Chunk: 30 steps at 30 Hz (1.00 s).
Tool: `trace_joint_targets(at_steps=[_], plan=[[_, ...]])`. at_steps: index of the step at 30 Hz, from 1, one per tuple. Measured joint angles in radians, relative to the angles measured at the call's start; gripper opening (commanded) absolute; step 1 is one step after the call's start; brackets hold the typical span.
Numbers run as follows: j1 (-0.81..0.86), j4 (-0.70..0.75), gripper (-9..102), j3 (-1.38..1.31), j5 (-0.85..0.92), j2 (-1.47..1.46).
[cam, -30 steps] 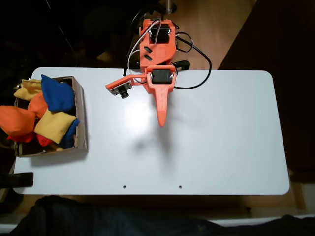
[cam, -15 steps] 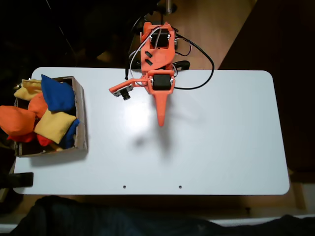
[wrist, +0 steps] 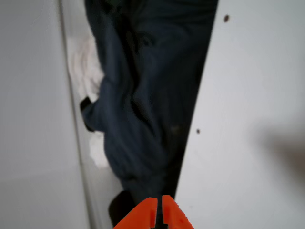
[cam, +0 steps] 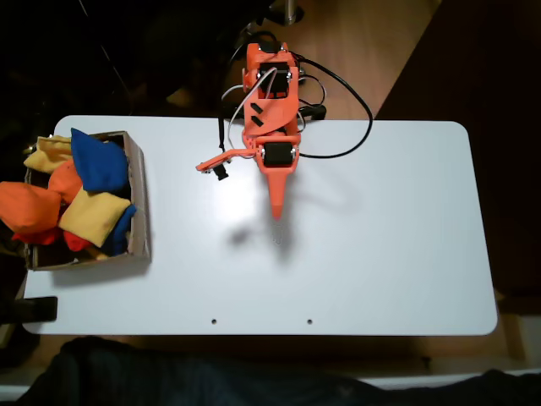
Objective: Grasp a bag and put it in the box.
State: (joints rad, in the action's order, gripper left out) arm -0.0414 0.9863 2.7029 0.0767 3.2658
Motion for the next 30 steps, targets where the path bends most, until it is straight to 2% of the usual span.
trace_joint_targets(at_steps=[21,30], plan=[[-0.012,0.055,0,0.123,0.0,0.023],[-0.018,0.055,0,0.221,-0.063,0.023]])
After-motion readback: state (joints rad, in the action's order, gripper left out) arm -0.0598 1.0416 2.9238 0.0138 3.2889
